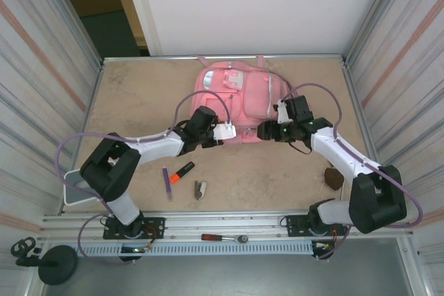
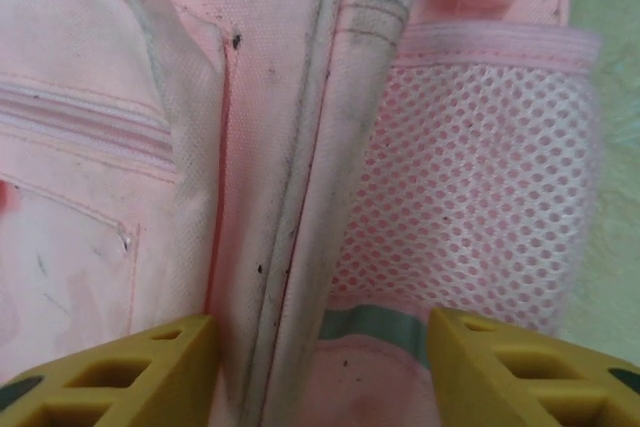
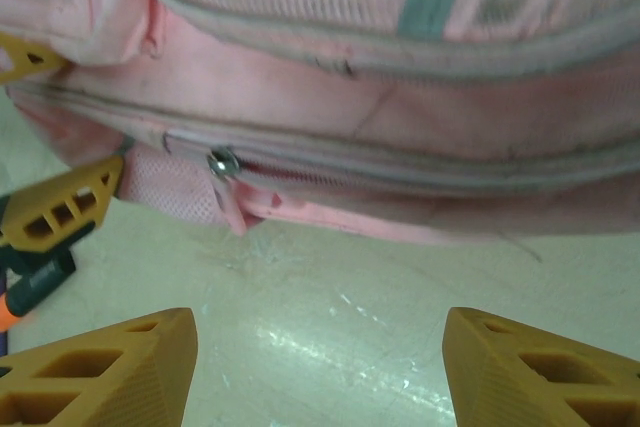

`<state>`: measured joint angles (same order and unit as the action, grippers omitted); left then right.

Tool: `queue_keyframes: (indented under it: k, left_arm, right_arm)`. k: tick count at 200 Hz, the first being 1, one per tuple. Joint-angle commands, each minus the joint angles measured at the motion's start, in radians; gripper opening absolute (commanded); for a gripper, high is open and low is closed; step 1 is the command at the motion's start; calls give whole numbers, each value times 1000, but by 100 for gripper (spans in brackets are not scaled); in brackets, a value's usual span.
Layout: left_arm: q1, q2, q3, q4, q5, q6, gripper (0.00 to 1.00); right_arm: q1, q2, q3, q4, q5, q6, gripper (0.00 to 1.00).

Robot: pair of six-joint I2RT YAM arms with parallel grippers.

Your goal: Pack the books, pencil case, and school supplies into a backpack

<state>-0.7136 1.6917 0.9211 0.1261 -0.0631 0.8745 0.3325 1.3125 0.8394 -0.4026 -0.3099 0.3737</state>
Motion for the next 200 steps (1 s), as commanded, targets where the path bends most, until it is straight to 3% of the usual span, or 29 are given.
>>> queue_keyframes:
  k: [1,63,92,139,200]
  left_arm:
    - [0,24,8,132,-57,74,50]
    - [-3,28,-34,190,-40,34,15]
    - [-2,7,-38,177,-8,-2,3]
    - [11,-35,-63,193,61,-53,0]
    - [18,-66,-62,173,131,-89,0]
  right_arm:
    - [2,-25,-44,75,-14,70,63]
    - [78,20,-69,201,24,146,60]
    - [148,40,-50,206,148,160,58]
    - [241,86,-15,185,343,178,58]
    - [315,185,61,179,470,190,58]
